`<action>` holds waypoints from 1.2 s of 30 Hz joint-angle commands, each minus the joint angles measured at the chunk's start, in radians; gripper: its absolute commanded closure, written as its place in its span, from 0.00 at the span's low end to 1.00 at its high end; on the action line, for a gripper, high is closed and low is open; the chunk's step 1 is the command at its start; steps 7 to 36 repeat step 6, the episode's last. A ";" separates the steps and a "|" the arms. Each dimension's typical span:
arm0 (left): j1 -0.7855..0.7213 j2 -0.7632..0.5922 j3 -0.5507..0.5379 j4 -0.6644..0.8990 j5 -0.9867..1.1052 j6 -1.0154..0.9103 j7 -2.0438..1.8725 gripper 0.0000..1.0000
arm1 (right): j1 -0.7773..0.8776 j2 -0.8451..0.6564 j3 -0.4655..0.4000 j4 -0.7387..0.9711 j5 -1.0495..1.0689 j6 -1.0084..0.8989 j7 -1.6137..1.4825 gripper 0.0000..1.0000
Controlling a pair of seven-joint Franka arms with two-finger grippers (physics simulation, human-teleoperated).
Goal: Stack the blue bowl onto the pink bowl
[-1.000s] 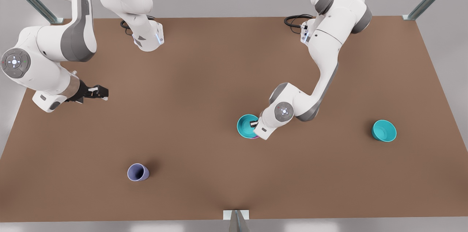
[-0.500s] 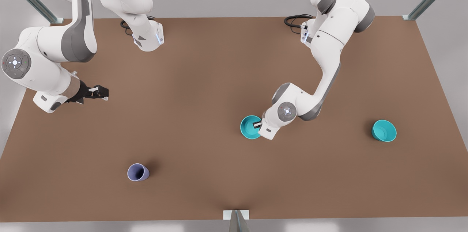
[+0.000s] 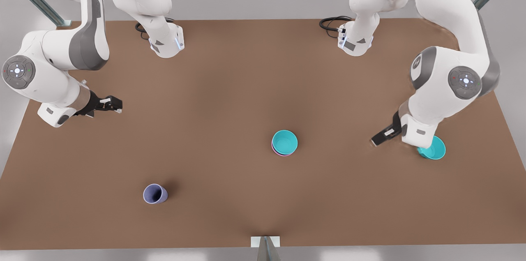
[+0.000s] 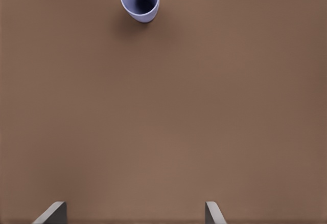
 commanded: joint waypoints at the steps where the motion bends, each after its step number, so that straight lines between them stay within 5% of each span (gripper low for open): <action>1: -0.111 -0.121 0.161 -0.037 -0.007 -0.394 0.469 0.00 | 0.000 -0.001 0.001 0.000 0.000 0.000 -0.006 0.00; 2: -0.179 -0.129 0.249 -0.040 -0.046 -0.395 0.471 0.00 | 0.000 -0.001 0.001 0.000 0.000 0.000 -0.006 0.00; 36: -0.177 -0.122 0.250 -0.037 -0.049 -0.397 0.471 0.00 | 0.000 -0.001 0.001 -0.001 0.000 0.000 -0.006 0.00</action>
